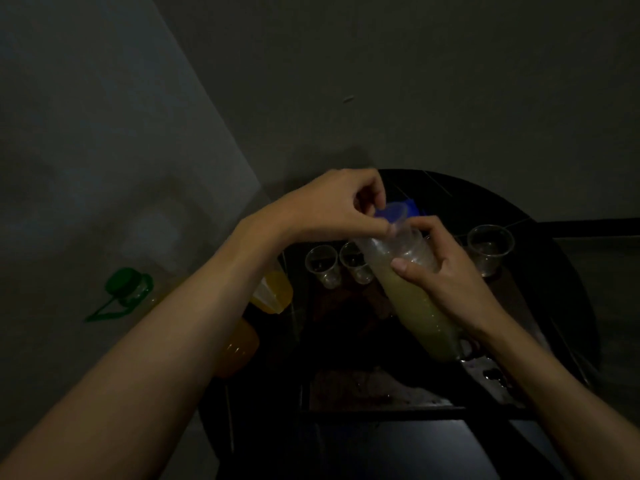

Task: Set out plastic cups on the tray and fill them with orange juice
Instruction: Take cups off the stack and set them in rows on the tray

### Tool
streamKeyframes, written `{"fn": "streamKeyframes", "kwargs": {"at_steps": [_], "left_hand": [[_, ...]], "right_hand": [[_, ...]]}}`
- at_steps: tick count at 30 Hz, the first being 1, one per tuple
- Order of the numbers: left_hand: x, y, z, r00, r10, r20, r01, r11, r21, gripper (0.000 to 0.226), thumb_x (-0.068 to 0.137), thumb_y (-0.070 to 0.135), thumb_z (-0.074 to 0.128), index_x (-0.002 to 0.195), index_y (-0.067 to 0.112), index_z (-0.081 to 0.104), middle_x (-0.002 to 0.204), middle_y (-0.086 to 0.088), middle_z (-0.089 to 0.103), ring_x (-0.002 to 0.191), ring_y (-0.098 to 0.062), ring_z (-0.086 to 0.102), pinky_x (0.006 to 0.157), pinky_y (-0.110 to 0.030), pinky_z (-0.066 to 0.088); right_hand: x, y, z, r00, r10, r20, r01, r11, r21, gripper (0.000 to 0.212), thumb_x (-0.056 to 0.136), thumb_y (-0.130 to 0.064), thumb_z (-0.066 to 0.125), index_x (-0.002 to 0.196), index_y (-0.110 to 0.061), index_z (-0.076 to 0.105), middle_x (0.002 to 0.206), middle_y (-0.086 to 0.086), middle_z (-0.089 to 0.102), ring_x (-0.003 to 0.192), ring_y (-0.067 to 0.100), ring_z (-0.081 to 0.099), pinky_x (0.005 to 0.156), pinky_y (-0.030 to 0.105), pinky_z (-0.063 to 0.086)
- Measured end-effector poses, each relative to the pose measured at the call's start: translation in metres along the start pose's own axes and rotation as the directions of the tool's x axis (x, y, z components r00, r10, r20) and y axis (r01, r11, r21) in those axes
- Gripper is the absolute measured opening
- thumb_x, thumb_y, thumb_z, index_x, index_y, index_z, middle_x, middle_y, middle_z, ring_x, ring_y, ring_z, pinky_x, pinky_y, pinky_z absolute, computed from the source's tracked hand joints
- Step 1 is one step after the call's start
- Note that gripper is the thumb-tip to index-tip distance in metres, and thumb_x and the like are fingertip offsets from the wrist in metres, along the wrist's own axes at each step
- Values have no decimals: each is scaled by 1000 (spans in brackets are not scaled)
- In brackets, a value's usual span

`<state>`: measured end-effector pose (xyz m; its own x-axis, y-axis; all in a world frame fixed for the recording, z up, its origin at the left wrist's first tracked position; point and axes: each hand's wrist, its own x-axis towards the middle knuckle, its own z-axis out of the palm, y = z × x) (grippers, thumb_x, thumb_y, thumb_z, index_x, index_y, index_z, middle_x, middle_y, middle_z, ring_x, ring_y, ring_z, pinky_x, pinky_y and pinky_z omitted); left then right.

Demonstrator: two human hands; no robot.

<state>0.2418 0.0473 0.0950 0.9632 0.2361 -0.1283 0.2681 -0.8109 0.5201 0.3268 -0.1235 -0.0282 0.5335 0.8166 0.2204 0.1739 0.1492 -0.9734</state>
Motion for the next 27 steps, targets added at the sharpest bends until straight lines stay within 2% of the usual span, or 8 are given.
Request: {"fn": "streamKeyframes", "kwargs": {"at_steps": [4,9,12,15,17,21,24,27], "left_hand": [[-13,-9,-29,991,4,-136,-19,993,-113,54,65,52,69,106,16,64,102,-14,67,91,-27,65,82,-44,55],[-47,-46,-39,954,-16,-298,-34,986,-162,54,67,51,74,109,18,62,101,-1,65,91,-14,63,80,-32,52],[-64,-70,-12,948,-70,-310,53,997,-63,60,65,58,76,115,29,60,106,10,63,95,-6,63,81,-26,55],[-68,-87,27,951,-27,-308,51,996,70,70,65,57,81,123,25,58,109,10,59,95,-3,59,80,-19,50],[-67,-96,48,955,-43,-293,88,986,144,72,66,55,83,126,24,56,111,10,56,97,-3,55,84,-24,49],[-65,-106,75,962,-165,-217,222,937,271,78,63,68,71,130,31,51,119,11,52,108,-11,50,94,-38,48],[-61,-115,89,949,-253,-189,300,908,293,77,70,58,79,135,31,47,126,9,50,113,-12,47,98,-38,47],[-59,-120,102,940,-269,-209,325,894,310,68,73,55,80,129,29,51,122,7,51,110,-13,49,94,-35,47]], "right_hand": [[-1,5,-5,1000,17,-18,-18,999,-36,53,66,-62,67,114,-42,54,105,-32,61,94,-5,62,70,7,45],[-1,5,-19,997,41,-63,-43,999,-27,51,68,-62,64,114,-43,53,108,-32,61,96,-3,63,76,25,49],[-1,4,-25,995,65,-76,-65,998,2,48,73,-59,67,116,-43,53,106,-31,61,95,2,65,77,41,57],[-2,3,-26,994,67,-92,-66,998,12,43,77,-54,66,116,-42,53,103,-33,60,95,4,64,82,52,59],[-3,1,-26,994,50,-97,-50,999,6,44,74,-58,65,114,-43,54,105,-30,61,98,8,65,85,55,57],[-5,2,-29,995,46,-89,-44,999,28,45,73,-59,65,113,-44,53,105,-31,61,99,10,65,84,52,57],[-5,5,-30,995,38,-97,-36,999,22,43,76,-56,65,115,-43,53,106,-32,61,100,4,64,82,43,57],[-4,9,-32,995,38,-97,-36,999,26,38,82,-46,65,117,-41,52,105,-32,61,99,3,64,79,37,56]]}}
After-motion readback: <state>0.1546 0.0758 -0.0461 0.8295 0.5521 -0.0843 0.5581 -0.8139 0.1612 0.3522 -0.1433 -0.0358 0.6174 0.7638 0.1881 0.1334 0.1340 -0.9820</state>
